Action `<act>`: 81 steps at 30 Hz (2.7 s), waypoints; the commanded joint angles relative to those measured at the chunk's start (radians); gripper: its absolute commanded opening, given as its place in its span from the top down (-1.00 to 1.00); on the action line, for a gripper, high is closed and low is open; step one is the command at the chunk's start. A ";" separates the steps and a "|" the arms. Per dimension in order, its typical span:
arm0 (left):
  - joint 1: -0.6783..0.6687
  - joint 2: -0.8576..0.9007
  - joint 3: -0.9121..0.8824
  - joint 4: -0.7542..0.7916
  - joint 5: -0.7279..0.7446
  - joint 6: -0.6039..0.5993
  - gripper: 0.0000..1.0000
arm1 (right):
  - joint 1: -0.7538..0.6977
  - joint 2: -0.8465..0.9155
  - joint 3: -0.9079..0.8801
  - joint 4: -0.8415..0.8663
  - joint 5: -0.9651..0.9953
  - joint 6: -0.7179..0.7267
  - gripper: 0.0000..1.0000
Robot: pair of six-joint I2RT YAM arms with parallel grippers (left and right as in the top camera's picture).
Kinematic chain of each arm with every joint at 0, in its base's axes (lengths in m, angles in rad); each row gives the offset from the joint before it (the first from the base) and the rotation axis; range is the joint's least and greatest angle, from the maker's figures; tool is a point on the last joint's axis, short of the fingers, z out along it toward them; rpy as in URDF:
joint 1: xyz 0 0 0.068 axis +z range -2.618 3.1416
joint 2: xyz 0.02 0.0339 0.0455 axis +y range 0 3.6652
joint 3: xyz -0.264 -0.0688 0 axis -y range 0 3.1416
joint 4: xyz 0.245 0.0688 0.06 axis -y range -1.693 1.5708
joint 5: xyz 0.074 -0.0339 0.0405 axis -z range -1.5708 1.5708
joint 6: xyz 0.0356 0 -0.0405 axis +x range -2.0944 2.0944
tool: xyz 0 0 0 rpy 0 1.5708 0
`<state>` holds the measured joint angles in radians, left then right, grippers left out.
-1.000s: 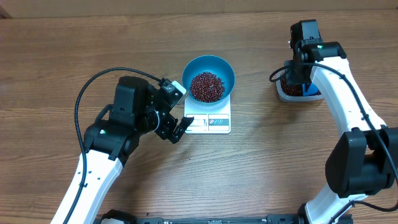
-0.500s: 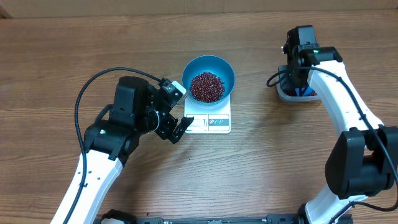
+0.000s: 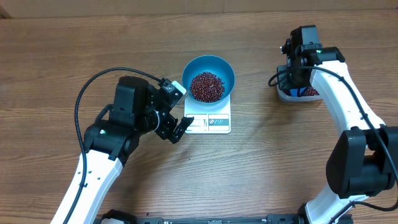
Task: Scoop item into bowl and weigh 150g on scale
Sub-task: 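Drag the scoop through the beans toward the right, then tilt the blue scoop up and lift it filled from the container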
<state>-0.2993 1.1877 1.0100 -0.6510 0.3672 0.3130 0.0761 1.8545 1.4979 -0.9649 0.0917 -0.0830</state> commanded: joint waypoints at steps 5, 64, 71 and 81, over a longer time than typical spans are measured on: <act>0.005 0.002 0.026 0.001 0.015 -0.014 -0.99 | -0.049 0.005 0.022 -0.009 -0.171 0.008 0.93; 0.005 0.002 0.026 0.001 0.015 -0.014 -0.99 | -0.445 0.005 -0.046 -0.028 -0.794 0.137 0.93; 0.005 0.002 0.026 0.000 0.015 -0.014 -0.99 | -0.491 0.005 -0.046 -0.027 -0.828 0.135 0.93; 0.005 0.002 0.026 0.001 0.015 -0.014 -0.99 | -0.570 0.005 -0.046 -0.029 -0.879 0.135 0.93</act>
<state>-0.2993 1.1877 1.0100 -0.6510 0.3672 0.3130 -0.4732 1.8572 1.4654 -0.9886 -0.7540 0.0505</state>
